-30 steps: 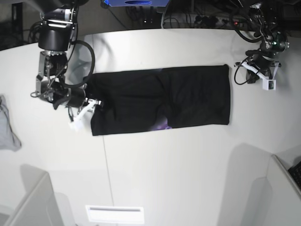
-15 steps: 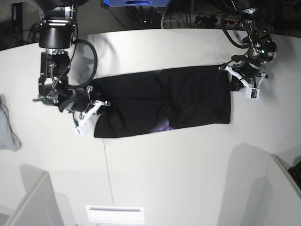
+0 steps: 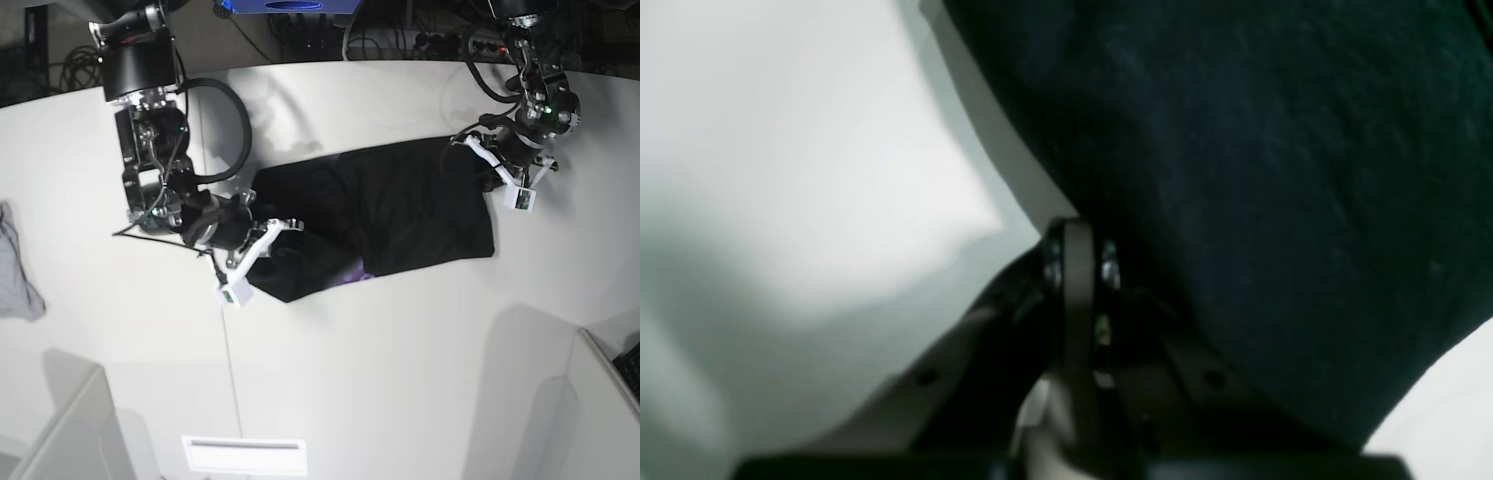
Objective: Fold the T-shirt properly
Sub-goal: 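Fold the held end with the right gripper over toward the left gripper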
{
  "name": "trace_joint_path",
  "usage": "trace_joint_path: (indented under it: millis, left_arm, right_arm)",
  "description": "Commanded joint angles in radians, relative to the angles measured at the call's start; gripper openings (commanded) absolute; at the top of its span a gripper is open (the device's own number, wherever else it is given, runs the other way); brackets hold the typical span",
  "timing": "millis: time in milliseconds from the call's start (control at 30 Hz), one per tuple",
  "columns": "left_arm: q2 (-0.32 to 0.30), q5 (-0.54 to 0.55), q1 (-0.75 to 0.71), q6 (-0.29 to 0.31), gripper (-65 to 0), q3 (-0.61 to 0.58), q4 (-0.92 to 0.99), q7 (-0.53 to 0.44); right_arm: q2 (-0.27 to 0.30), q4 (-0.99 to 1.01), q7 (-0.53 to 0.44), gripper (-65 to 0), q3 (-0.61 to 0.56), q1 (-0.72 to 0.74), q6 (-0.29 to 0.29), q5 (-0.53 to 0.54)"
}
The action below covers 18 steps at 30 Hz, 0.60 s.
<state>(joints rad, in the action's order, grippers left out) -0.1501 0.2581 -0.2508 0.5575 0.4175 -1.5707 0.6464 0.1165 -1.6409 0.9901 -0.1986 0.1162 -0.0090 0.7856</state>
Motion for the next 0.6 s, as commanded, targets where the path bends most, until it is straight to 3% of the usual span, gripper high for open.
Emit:
trace_joint_path:
  millis: [0, 333, 567]
  left_arm:
    - [-0.010, -0.007, -0.002, 0.005, -65.0, 0.004, -0.015, 0.005]
    - [-0.012, -0.007, 0.000, 0.005, -65.0, 0.004, -0.015, 0.005]
    - [-0.012, -0.007, 0.000, 0.005, -65.0, 0.004, -0.013, 0.005]
  right_arm:
    - [-0.007, -0.026, -0.017, -65.0, -0.006, 0.021, 0.005, 0.022]
    - [-0.096, -0.043, -0.009, -65.0, -0.011, 0.013, 0.004, 0.024]
    - [-0.150, -0.072, -0.018, -65.0, -0.103, 0.017, 0.004, 0.024]
